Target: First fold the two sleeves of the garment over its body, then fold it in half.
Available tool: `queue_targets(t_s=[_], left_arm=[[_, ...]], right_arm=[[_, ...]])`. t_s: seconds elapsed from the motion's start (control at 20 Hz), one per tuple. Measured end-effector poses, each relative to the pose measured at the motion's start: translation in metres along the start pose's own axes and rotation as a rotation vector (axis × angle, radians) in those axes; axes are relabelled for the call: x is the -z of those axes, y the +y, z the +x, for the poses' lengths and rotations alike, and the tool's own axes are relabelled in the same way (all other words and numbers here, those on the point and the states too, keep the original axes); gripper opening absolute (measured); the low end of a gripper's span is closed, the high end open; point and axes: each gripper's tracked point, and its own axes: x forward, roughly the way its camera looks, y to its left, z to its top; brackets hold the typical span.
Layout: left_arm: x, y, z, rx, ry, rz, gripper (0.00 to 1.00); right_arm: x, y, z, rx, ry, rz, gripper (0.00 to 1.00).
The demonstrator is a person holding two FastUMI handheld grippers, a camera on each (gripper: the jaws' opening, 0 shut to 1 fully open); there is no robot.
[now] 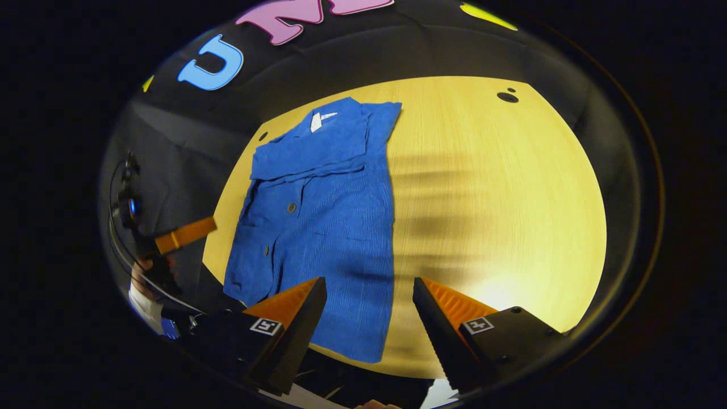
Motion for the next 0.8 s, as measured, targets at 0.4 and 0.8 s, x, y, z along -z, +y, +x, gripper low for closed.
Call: queue_targets(t_s=[0.4, 0.8], left_arm=[[0.096, 0.082, 0.031, -0.12, 0.268, -0.064, 0.85], [0.09, 0.077, 0.033, -0.071, 0.327, -0.029, 0.85]], right_arm=[[0.079, 0.018, 0.02, 0.098, 0.123, 0.09, 0.99], [0.121, -0.009, 0.039, 0.262, 0.183, 0.062, 0.99]])
